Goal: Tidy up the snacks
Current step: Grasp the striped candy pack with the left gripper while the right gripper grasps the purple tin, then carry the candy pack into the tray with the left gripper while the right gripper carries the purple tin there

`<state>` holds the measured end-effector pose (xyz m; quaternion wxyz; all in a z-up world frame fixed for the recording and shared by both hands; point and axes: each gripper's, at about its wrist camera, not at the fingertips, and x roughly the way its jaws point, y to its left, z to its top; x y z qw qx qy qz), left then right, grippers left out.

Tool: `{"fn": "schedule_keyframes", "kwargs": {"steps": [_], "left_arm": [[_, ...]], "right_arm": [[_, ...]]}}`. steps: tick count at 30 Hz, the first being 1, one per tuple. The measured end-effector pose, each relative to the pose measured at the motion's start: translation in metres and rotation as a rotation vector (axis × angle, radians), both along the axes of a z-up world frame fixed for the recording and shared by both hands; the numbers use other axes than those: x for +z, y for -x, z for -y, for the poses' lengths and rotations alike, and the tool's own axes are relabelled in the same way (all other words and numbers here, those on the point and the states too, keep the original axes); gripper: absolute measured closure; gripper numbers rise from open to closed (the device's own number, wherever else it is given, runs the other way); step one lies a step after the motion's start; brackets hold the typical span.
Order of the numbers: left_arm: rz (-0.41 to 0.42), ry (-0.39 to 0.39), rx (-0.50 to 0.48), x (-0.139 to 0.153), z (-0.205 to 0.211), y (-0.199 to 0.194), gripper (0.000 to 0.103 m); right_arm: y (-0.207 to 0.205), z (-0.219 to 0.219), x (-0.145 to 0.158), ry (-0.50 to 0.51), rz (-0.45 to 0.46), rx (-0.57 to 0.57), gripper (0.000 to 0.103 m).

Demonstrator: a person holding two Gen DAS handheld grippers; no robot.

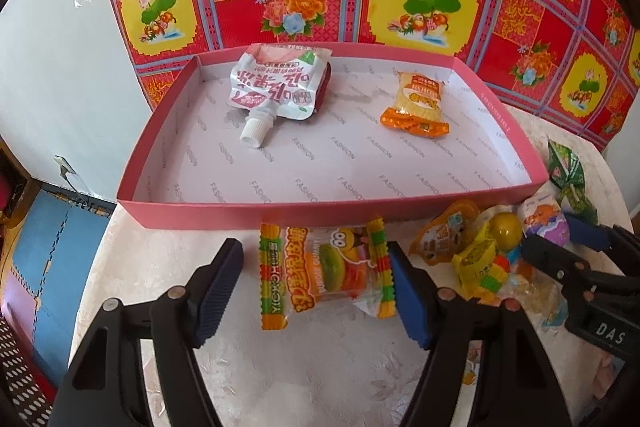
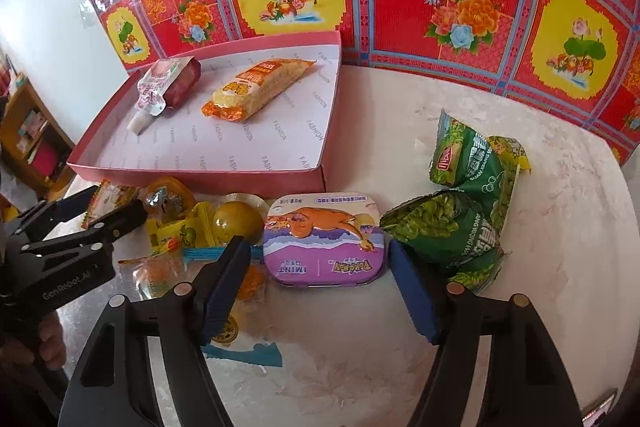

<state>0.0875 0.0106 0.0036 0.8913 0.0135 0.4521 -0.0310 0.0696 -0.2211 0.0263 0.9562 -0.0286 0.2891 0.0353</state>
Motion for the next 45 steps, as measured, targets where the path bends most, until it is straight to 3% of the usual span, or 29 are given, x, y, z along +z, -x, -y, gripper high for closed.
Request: {"fn": "schedule_keyframes", "kwargs": {"steps": [5, 10, 24, 45], "left_arm": [[-0.002, 0.036, 0.032, 0.004, -0.009, 0.002, 0.051], [-0.012, 0.055, 0.032, 0.009, -0.013, 0.008, 0.06], [0.02, 0.074, 0.009, 0.028, -0.011, 0.027, 0.061], [0.086, 0.114, 0.01, 0.063, -0.015, 0.034, 0.061]], "right_arm": [[0.001, 0.001, 0.0, 0.016, 0.013, -0.006, 0.04], [0.002, 0.0, -0.001, 0.021, 0.021, -0.002, 0.04], [0.016, 0.003, 0.003, -0.031, 0.027, 0.023, 0.04], [0.036, -0.014, 0.042, -0.039, 0.079, 0.099, 0.04]]}}
